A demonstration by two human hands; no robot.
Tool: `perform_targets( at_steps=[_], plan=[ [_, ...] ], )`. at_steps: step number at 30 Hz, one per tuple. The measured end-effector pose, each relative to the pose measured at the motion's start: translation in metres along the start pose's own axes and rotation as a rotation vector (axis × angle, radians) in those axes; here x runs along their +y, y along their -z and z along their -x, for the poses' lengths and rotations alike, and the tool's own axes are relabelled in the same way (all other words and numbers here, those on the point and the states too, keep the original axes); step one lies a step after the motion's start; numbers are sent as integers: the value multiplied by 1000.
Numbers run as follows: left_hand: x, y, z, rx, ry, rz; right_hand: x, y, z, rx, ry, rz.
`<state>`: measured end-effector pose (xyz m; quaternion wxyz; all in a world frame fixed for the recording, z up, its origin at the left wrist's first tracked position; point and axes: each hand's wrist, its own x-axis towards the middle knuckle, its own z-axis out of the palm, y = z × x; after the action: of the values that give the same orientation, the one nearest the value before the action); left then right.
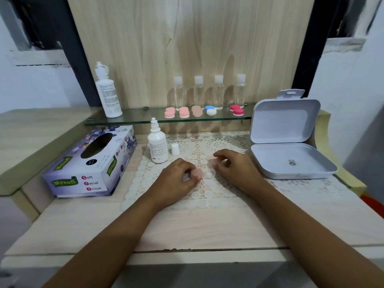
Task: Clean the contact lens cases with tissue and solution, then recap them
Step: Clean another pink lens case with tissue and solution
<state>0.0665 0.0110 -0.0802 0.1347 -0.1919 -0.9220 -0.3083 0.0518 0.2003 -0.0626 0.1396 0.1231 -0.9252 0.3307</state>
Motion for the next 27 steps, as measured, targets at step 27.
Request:
perform_targets(
  at_steps=[27],
  plan=[
    [0, -1, -1, -1, -23, -24, -10, -3, 11, -90, 98, 15]
  ],
)
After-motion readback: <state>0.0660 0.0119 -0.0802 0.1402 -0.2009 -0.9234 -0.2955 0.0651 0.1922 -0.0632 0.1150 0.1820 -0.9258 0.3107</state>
